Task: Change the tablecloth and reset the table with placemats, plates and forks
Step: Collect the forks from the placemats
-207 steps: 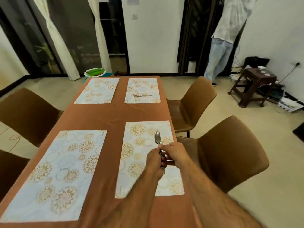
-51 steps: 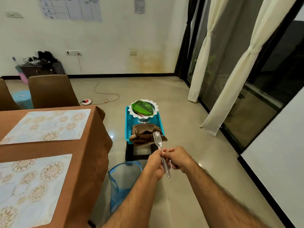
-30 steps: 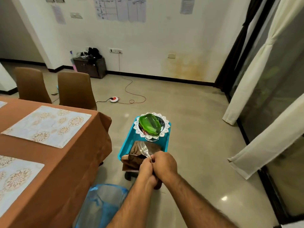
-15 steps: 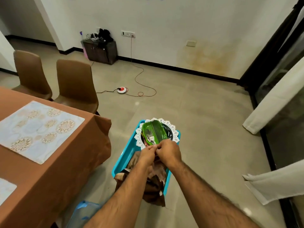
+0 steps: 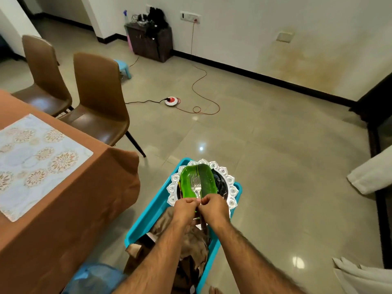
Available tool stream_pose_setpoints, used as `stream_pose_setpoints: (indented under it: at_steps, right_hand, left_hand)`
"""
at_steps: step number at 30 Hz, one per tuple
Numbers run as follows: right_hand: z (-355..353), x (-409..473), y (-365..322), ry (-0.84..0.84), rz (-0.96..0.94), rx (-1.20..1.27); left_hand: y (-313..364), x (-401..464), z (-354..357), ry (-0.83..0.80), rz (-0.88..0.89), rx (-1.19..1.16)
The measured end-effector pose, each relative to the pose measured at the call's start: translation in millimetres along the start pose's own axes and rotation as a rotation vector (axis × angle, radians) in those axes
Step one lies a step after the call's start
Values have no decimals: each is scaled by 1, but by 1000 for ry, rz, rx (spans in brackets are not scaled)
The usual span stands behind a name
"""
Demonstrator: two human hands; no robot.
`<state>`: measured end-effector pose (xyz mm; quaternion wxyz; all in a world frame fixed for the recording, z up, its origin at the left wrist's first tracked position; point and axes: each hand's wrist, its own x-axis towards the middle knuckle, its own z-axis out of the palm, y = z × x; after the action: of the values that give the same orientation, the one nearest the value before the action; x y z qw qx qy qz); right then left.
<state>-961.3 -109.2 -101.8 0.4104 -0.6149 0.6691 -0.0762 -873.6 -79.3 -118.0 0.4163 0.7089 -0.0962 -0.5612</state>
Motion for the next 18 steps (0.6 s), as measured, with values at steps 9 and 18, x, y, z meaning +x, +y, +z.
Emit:
stream_pose_setpoints:
  at_steps: [9, 18]
  right_hand:
    - [-7, 75, 18, -13, -14, -111]
    - [45, 140, 32, -11, 125, 20]
  left_hand:
    - [-5, 68, 35, 128, 67, 155]
    - [-35, 152, 37, 208, 58, 157]
